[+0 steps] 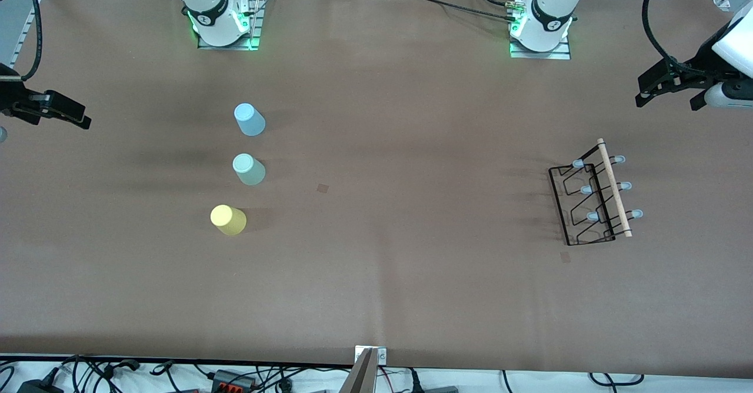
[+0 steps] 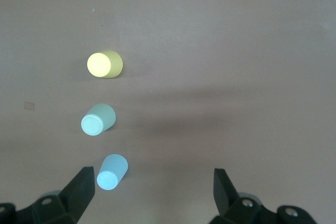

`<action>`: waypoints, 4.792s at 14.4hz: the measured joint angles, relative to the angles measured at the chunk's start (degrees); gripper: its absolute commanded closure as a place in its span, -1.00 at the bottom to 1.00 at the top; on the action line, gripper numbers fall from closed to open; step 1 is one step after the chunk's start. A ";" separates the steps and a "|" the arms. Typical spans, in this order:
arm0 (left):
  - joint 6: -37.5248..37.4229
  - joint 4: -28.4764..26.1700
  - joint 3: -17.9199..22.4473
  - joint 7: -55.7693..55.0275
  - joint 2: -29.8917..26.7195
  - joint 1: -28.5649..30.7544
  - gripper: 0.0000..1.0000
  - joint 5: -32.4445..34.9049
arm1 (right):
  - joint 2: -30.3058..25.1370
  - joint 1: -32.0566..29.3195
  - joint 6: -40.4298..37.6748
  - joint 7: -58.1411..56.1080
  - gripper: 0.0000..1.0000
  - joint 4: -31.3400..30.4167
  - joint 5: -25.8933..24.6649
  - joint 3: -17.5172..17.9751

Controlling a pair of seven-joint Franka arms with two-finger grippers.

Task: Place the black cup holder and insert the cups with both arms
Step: 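Reach the left gripper to the holder handle while the right gripper moves out, then grasp the holder handle with the left gripper while the right gripper descends, then place the holder using the left gripper while the right gripper grips the cup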

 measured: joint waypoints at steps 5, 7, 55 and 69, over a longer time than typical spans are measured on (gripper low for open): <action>0.00 0.00 0.00 0.00 0.00 0.00 -1.00 0.00 | 0.09 -0.03 0.00 -0.06 -1.00 0.00 0.00 -0.01; 0.00 0.00 0.00 -0.02 0.00 0.01 -1.00 0.00 | 0.11 -0.09 0.00 -0.06 -1.00 0.00 0.00 -0.04; 18.40 -7.51 -16.89 -14.66 18.95 3.04 0.98 1.51 | 12.26 18.42 53.10 19.90 -1.00 -35.66 1.14 0.34; 28.77 -1.85 -19.75 -41.89 30.18 -18.25 0.98 5.80 | 13.29 20.12 58.01 22.93 -0.78 -40.38 1.14 0.31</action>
